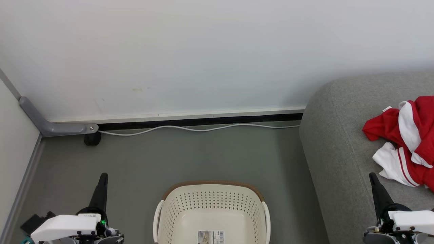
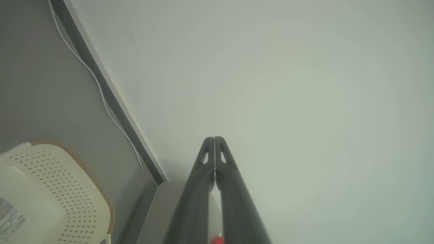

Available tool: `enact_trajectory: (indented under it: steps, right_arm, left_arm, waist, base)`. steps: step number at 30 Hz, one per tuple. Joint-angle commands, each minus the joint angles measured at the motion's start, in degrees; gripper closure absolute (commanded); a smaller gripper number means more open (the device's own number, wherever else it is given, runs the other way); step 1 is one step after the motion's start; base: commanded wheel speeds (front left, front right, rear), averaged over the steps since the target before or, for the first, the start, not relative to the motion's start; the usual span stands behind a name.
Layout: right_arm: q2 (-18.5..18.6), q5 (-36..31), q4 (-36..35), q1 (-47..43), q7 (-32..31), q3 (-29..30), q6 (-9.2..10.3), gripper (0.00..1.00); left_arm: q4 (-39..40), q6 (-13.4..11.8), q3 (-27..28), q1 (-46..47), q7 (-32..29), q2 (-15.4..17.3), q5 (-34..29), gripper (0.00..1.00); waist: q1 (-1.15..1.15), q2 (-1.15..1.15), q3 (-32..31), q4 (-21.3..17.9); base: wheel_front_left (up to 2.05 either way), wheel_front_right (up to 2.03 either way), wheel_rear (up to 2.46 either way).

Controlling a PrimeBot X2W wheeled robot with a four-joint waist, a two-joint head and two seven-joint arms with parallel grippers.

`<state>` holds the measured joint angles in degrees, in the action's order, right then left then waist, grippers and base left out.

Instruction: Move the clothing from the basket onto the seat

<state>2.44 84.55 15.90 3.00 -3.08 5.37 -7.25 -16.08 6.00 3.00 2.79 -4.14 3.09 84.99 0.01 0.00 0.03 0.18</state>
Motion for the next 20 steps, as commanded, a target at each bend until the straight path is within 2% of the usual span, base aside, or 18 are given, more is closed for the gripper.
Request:
enact_trajectory:
  steps: [1,13,20]
  right_arm:
    - [1.02,1.97,-1.84,2.68,-0.92,-0.61,-0.22,1.0]
    - [1.04,8.29,-1.92,3.1,-2.75,0.34,-0.24,1.0]
    - [0.98,8.23,-1.92,3.11,-2.82,0.42,-0.24,1.0]
  left_arm:
    - [1.73,0.8,2.24,2.98,-0.62,0.57,1.5,1.0]
    - [2.01,1.48,3.54,3.4,-2.37,-0.21,7.16,1.0]
    - [2.01,1.48,3.54,3.4,-2.37,-0.21,7.16,1.0]
  waist:
    - [0.0,0.0,0.02,-0.02]
    - [0.0,0.0,0.15,-0.18]
    - [0.0,0.0,0.15,-0.18]
  base:
    - [0.0,0.0,0.0]
    - [0.0,0.0,0.0]
    - [0.0,0.0,0.0]
